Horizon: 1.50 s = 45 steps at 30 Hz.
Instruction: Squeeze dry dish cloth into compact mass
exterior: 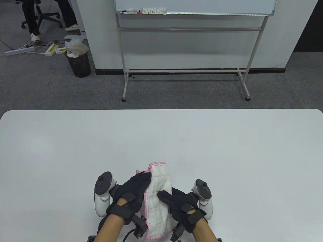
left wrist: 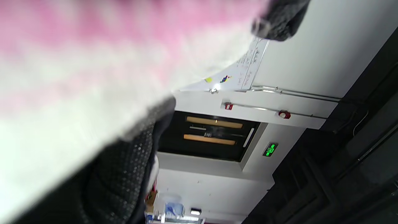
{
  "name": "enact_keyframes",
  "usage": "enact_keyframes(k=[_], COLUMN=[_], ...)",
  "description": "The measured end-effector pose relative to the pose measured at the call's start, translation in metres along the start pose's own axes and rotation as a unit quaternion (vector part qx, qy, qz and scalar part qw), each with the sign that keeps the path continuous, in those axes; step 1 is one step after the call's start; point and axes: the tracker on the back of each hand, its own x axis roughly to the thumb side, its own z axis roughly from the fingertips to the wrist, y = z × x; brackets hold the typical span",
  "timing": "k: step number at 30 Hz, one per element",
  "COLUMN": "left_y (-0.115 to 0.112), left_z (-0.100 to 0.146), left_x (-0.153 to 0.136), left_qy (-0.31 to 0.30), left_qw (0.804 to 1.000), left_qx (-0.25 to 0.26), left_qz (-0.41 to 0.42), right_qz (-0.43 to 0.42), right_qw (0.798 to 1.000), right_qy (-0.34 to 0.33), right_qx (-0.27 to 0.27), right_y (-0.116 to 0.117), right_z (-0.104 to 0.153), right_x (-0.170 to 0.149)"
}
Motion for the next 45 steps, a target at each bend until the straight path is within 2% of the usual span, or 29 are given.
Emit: enact_keyframes(k=[3, 6, 8, 12, 18, 20, 22, 24, 25, 27, 31, 32, 33, 36, 37, 38, 40, 43, 45], left_y=[0.006, 0.014, 0.019, 0.018, -0.002, -0.007, -0.011, -0.010, -0.009, -0.006, 0.000, 0.003, 0.009, 0.024, 0.029, 0.034, 0.042, 0.058, 0.065], left_z=[0.009, 0.021, 0.027, 0.035, 0.034, 0.031, 0.030, 0.029, 0.028, 0.026, 0.026, 0.026, 0.026, 0.024, 0.022, 0.020, 0.019, 0.023, 0.027], left_x=[-0.004, -0.007, -0.008, -0.007, -0.007, -0.010, -0.014, -0.017, -0.018, -0.022, -0.027, -0.027, -0.028, -0.031, -0.034, -0.038, -0.044, -0.045, -0.044], left_qy=[0.011, 0.021, -0.003, -0.070, -0.085, -0.087, -0.098, -0.091, -0.090, -0.090, -0.085, -0.089, -0.098, -0.073, -0.053, -0.020, -0.006, 0.008, 0.013], left_qw=[1.000, 0.994, 0.982, 0.945, 0.903, 0.877, 0.858, 0.852, 0.855, 0.863, 0.856, 0.862, 0.876, 0.899, 0.916, 0.941, 0.965, 0.959, 0.953], left_qx=[0.009, 0.043, 0.074, 0.134, 0.036, 0.005, -0.017, -0.026, -0.026, -0.032, -0.033, -0.022, -0.002, 0.015, 0.010, 0.000, 0.004, 0.048, 0.082], left_qz=[-0.020, -0.103, -0.176, -0.291, -0.419, -0.473, -0.503, -0.515, -0.511, -0.496, -0.509, -0.499, -0.473, -0.431, -0.398, -0.338, -0.262, -0.280, -0.293], right_qz=[0.052, 0.072, 0.100, 0.194, 0.139, 0.153, 0.154, 0.137, 0.130, 0.117, 0.093, 0.081, 0.071, 0.077, 0.091, 0.118, 0.179, 0.245, 0.250], right_qw=[0.998, 0.996, 0.990, 0.964, 0.969, 0.971, 0.972, 0.972, 0.975, 0.984, 0.992, 0.993, 0.994, 0.992, 0.990, 0.985, 0.968, 0.945, 0.942], right_qy=[0.010, -0.002, 0.000, -0.019, -0.030, -0.026, -0.029, -0.050, -0.053, -0.042, -0.073, -0.081, -0.081, -0.095, -0.107, -0.127, -0.168, -0.199, -0.209], right_qx=[-0.044, -0.054, -0.100, -0.181, -0.201, -0.183, -0.176, -0.182, -0.174, -0.125, -0.044, -0.026, -0.008, 0.021, 0.014, -0.007, -0.048, -0.082, -0.081], right_y=[-0.005, -0.009, -0.011, -0.017, -0.018, -0.013, -0.006, 0.001, 0.004, 0.015, 0.034, 0.037, 0.040, 0.043, 0.043, 0.043, 0.041, 0.036, 0.035], right_z=[0.001, 0.002, 0.007, 0.014, 0.014, 0.012, 0.012, 0.011, 0.010, 0.006, -0.001, -0.002, -0.002, -0.003, -0.002, 0.000, 0.003, 0.010, 0.012], right_x=[-0.001, 0.002, 0.008, 0.018, 0.016, 0.015, 0.013, 0.012, 0.011, 0.007, 0.002, 0.001, -0.001, -0.001, 0.002, 0.007, 0.014, 0.025, 0.028])
